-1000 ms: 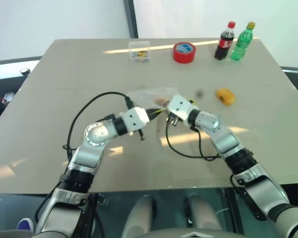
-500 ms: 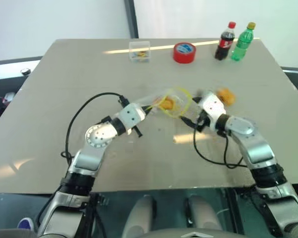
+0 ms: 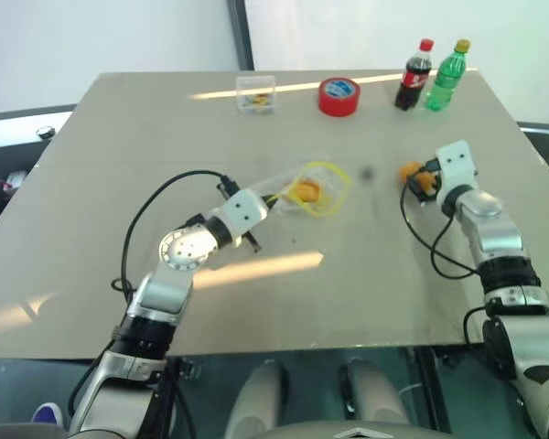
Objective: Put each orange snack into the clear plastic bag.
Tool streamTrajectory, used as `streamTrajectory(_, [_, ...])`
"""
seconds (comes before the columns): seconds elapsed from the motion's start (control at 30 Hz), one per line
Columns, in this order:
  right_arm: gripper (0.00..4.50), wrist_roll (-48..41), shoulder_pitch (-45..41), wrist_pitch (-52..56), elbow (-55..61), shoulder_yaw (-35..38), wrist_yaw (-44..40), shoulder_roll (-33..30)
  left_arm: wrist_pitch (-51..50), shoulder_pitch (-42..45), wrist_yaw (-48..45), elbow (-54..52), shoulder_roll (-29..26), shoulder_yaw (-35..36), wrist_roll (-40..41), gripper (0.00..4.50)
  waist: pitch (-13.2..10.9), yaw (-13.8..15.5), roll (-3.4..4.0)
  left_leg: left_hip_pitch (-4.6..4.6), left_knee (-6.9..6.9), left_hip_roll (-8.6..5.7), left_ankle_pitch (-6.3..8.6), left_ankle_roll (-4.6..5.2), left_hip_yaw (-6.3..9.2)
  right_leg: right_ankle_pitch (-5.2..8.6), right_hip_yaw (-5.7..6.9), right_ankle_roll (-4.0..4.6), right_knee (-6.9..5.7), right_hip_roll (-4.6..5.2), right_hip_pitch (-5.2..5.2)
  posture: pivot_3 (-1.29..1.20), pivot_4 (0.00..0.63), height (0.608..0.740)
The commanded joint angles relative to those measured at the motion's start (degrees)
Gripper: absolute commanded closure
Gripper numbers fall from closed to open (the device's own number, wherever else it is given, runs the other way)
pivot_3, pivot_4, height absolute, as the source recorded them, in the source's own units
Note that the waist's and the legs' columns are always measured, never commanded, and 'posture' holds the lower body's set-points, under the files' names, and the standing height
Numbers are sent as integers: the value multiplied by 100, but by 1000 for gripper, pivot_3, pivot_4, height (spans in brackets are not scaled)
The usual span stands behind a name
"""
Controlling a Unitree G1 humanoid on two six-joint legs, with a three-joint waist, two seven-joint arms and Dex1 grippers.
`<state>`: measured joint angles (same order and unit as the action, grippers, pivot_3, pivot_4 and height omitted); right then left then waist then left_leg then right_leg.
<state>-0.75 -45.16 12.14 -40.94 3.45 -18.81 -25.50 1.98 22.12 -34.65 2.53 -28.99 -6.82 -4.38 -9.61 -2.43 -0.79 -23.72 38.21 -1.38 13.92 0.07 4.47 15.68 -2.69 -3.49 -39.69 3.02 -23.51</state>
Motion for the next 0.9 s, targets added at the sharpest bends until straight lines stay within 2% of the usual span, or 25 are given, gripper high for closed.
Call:
streamTrajectory(0.03, [91, -260, -120, -90, -251, 208, -297, 17, -18, -36, 61, -316, -56, 105, -10, 4500, 0, 15, 0, -1, 0, 0, 0, 0, 2, 0, 2, 0, 0, 0, 0, 0, 150, 740])
streamTrajectory(0.13, [885, -326, -92, -106, -268, 210, -359, 21, -41, -68, 67, -361, -65, 117, -6, 4500, -1, 5, 2, -3, 0, 4, 0, 1, 1, 0, 0, 0, 1, 1, -1, 0, 150, 740])
streamTrajectory(0.3, [3251, -340, 115, -364, 178, 184, -439, -61, -148, -86, 96, -440, -14, 124, 34, 4500, -1, 5, 2, -2, 0, 7, 1, 1, 2, 0, 1, 0, 0, 0, -1, 0, 150, 740])
streamTrajectory(0.43, [3251, -480, 547, -184, 1378, 89, -859, -134, -183, -40, 122, -433, 0, 114, 28, 4500, -1, 6, 2, -3, 0, 8, 1, 1, 2, 0, 0, 0, 0, 1, -1, 0, 150, 740])
streamTrajectory(0.57, [3251, -942, 1364, 780, 3565, -299, -1580, -192, -126, -1, 155, -419, 9, 104, 7, 4500, -1, 4, 2, -6, -1, 13, 1, 2, 9, 0, 5, -1, 2, -1, -2, 0, 150, 740])
streamTrajectory(0.7, [3251, -1215, 1841, 1761, 5300, -805, -1747, -131, 142, 37, 189, -505, 12, 119, 13, 4500, -1, 4, 2, -4, 1, 15, 1, 2, 9, 0, 4, -1, -1, 0, -1, 0, 150, 740])
streamTrajectory(0.8, [3251, -1103, 1893, 2088, 5730, -1209, -1673, -32, 382, 65, 140, -667, -15, 192, 119, 4500, -1, 21, 1, -3, 4, 14, 1, 2, 12, 0, 7, -1, -3, 0, 0, 0, 150, 740])
streamTrajectory(0.9, [3251, -873, 1828, 2099, 5634, -1607, -1592, 118, 813, -1, -28, -767, -129, 165, 163, 4500, -1, 27, 1, -4, 4, 13, 1, 1, 17, 0, 12, -1, -1, 1, 0, 0, 150, 740])
